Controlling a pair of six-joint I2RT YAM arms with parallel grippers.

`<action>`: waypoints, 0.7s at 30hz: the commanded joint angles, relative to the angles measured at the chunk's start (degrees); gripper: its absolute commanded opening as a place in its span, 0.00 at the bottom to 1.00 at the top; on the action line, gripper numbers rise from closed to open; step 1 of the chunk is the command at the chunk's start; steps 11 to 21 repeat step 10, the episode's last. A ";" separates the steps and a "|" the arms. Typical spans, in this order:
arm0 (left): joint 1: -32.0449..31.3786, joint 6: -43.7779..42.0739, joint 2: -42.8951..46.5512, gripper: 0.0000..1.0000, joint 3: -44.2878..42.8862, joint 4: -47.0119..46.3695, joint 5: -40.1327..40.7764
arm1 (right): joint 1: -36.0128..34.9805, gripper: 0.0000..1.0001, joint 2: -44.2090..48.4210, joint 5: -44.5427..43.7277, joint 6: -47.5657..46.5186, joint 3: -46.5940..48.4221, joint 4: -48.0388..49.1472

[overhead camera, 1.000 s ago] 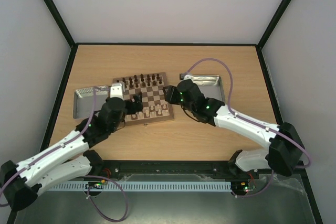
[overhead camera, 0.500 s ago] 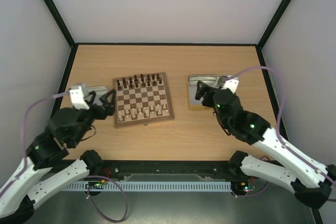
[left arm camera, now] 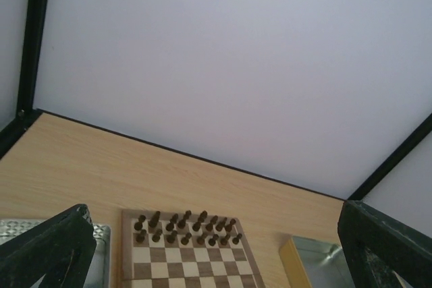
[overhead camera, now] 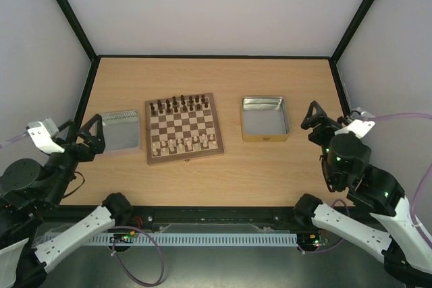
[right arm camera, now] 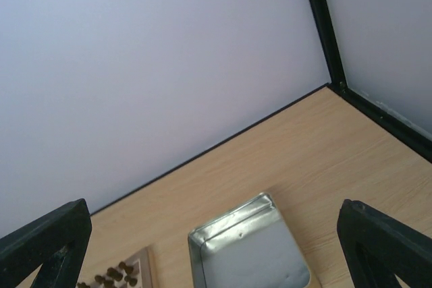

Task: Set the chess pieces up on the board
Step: Reset both arms

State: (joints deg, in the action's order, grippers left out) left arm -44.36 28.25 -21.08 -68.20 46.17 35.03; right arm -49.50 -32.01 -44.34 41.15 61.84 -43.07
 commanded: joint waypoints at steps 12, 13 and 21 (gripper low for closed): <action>3.42 -3.86 -0.75 0.99 -1.03 2.56 0.68 | 0.21 0.98 3.19 -3.69 -0.68 -0.64 -1.71; 3.42 -3.86 -0.75 0.99 -1.03 2.56 0.68 | 0.21 0.98 3.19 -3.69 -0.68 -0.64 -1.71; 3.42 -3.86 -0.75 0.99 -1.03 2.56 0.68 | 0.21 0.98 3.19 -3.69 -0.68 -0.64 -1.71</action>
